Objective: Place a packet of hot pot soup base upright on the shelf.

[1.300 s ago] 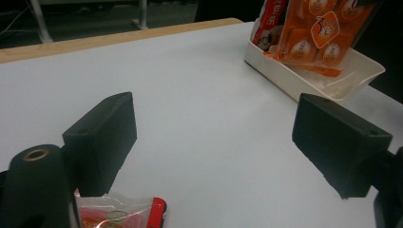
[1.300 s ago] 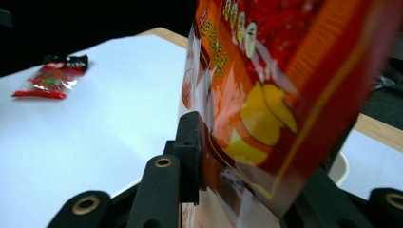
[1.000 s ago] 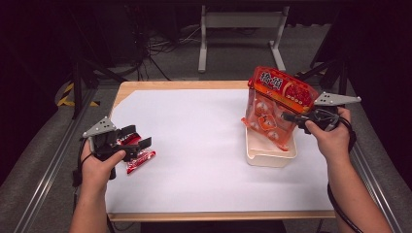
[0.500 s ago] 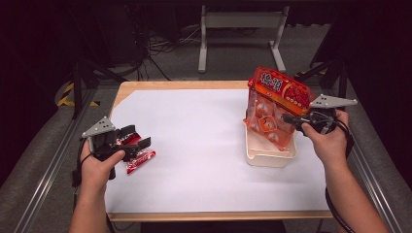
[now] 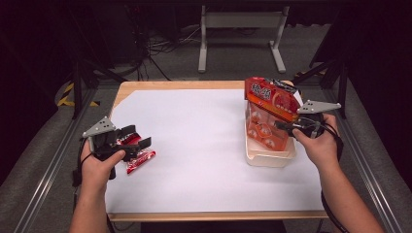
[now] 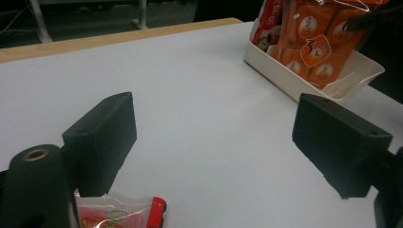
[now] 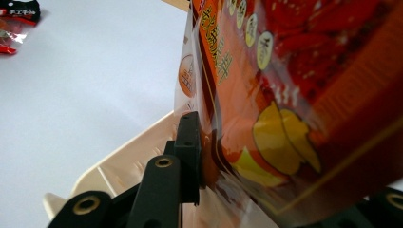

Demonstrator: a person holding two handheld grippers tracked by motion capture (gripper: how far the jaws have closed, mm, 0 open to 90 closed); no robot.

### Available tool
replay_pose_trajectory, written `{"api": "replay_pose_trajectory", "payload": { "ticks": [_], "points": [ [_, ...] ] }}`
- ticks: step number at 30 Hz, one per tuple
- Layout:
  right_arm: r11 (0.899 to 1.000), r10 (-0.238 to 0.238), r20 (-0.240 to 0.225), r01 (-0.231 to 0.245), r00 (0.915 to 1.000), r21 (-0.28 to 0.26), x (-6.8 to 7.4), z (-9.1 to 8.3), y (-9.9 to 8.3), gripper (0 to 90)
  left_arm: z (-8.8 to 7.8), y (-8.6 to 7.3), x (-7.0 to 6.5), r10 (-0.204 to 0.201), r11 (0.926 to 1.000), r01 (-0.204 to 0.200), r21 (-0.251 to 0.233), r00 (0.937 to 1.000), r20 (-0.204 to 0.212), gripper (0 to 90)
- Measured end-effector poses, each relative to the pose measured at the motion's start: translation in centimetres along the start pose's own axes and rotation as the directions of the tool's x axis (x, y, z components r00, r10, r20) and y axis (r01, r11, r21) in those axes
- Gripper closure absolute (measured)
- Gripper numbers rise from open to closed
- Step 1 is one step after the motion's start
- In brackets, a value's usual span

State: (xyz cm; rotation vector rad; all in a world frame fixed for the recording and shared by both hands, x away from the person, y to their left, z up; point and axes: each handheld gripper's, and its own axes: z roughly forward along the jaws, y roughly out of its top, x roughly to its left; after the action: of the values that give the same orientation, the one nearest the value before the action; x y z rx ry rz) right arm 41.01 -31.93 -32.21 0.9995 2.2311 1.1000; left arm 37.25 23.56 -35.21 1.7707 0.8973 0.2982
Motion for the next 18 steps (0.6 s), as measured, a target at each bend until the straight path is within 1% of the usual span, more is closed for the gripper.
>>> {"api": "replay_pose_trajectory", "payload": {
  "ticks": [2,4,5,6,8,10,13,14,16,17,18],
  "points": [
    [1.0,-0.001,-0.01,0.001,1.0,-0.004,-0.2,0.1,0.0,70.4,0.0,0.0,0.1,0.004,1.0,-0.004,-0.001,1.0,0.0,15.5],
    [1.0,0.008,-0.04,-0.008,0.9992,-0.005,-0.6,0.2,-0.2,70.3,0.0,0.0,0.2,0.004,1.0,-0.004,0.003,1.0,-0.002,15.5],
    [1.0,0.023,-0.06,-0.024,0.9979,-0.009,-0.9,0.3,-0.4,70.3,0.0,-0.1,0.2,-0.001,1.0,0.001,0.001,1.0,-0.003,15.5],
    [0.999,0.035,-0.064,-0.036,0.9973,-0.012,-1.2,0.4,-0.7,70.3,0.0,0.0,0.2,-0.002,1.0,0.002,0.002,1.0,-0.002,15.5],
    [0.999,0.049,-0.066,-0.05,0.9966,-0.013,-1.4,0.6,-1.0,70.3,0.0,0.0,0.2,-0.004,1.0,0.004,0.0,1.0,-0.001,15.5],
    [0.999,0.047,-0.07,-0.049,0.9964,-0.019,-1.3,0.5,-1.2,70.4,0.0,0.0,0.2,0.0,1.0,0.0,0.003,1.0,-0.003,15.5],
    [0.999,0.03,-0.078,-0.032,0.9965,-0.02,-0.9,0.5,-1.3,70.4,0.2,0.0,0.1,0.0,1.0,0.0,0.009,1.0,-0.003,15.5],
    [0.999,0.025,-0.081,-0.027,0.9964,-0.02,-0.8,0.5,-1.3,70.4,0.2,0.0,0.2,0.005,0.9999,-0.005,0.01,1.0,-0.003,15.5],
    [1.0,0.017,-0.08,-0.018,0.9966,-0.019,-0.7,0.5,-1.2,70.3,0.2,0.0,0.1,0.0,0.9999,0.0,0.012,1.0,-0.001,15.5],
    [0.999,0.025,-0.068,-0.026,0.9974,-0.021,-0.9,0.6,-1.2,70.2,0.2,0.0,0.1,0.006,0.9999,-0.006,0.011,1.0,-0.003,15.5],
    [0.999,0.034,-0.063,-0.036,0.9974,-0.026,-1.1,0.6,-1.2,70.2,0.1,0.0,0.1,0.009,0.9998,-0.009,0.019,1.0,-0.004,15.5]
  ]
}}
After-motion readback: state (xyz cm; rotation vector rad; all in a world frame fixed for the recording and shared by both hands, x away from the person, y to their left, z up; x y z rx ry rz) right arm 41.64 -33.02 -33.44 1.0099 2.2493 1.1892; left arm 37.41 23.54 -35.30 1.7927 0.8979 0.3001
